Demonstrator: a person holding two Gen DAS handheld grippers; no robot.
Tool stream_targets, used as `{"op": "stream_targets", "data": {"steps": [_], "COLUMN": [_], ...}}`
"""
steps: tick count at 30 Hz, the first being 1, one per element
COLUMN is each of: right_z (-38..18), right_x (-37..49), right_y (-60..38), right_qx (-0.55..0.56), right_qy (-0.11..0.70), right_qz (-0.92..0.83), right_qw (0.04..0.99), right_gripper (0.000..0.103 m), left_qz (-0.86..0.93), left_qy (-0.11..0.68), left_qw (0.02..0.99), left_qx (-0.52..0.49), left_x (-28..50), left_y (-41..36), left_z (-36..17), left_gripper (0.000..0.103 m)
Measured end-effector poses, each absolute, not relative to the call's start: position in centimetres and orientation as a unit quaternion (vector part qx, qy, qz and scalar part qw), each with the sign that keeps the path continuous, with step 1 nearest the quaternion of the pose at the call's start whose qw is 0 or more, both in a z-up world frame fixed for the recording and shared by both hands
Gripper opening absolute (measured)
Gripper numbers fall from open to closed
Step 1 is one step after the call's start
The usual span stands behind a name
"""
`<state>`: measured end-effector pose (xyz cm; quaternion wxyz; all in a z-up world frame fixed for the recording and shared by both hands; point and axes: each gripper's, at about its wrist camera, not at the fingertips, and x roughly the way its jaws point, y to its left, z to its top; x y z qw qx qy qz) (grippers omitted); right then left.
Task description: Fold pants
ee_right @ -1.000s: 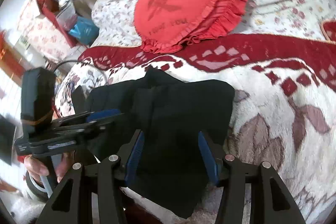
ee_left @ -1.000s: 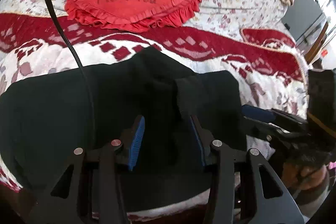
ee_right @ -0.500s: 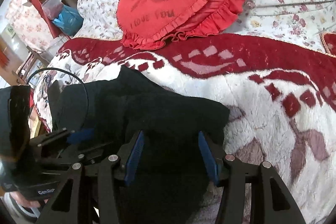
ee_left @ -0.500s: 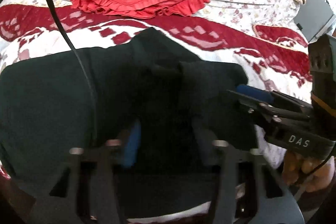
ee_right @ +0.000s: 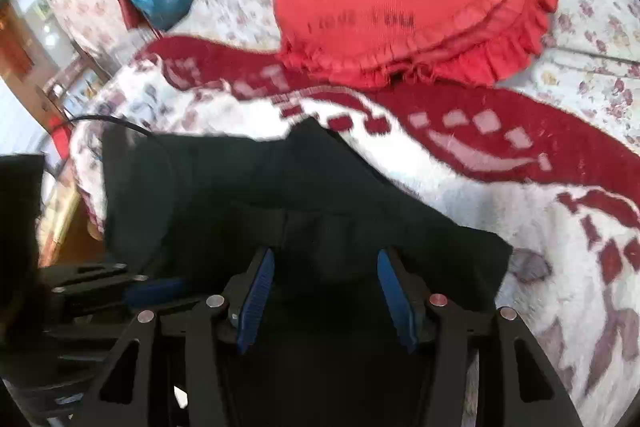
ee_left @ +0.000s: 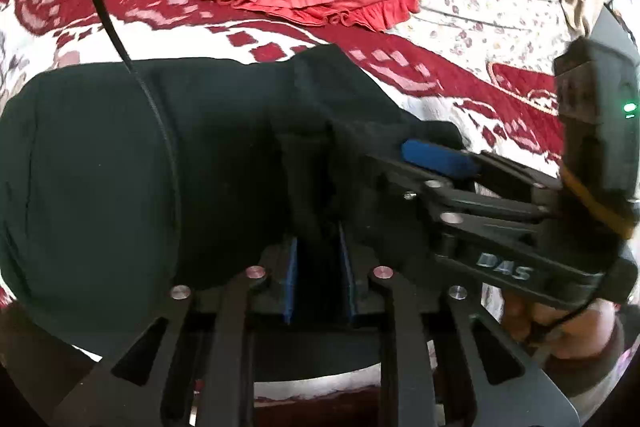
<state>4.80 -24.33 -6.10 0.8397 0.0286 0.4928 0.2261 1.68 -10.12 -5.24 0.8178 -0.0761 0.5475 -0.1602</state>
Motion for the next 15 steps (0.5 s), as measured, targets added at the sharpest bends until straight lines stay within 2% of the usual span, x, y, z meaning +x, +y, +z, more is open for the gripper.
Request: {"op": "stream_targets", "data": {"steps": [2, 6, 15], "right_z": [-5.1, -3.2, -4.3], "right_x": [4.5, 3.8, 2.8], "right_y": [-24.3, -24.2, -19.5], "right_qx": [0.022, 0.008, -0.043], "right_qy": [0.485, 0.472, 0.477], "right_qz": [0.226, 0.222, 0.252], "right_qw": [0.845, 0.853, 0.841], "right_gripper": [0.052, 0.052, 0.052], "left_qz": [-0.156, -0.136, -0.062], "left_qy": [0.538, 0.518, 0.510], "left_qw": [0.825, 0.842, 0.855], "left_qx": [-0.074, -0.066, -0.071], "left_x": [1.4, 0.9, 0.0], "left_y": [-9.6, -7.7, -2.3], "left_z": [-4.3, -2.6, -2.5], "left_gripper": [0.022, 0.031, 0.032]}}
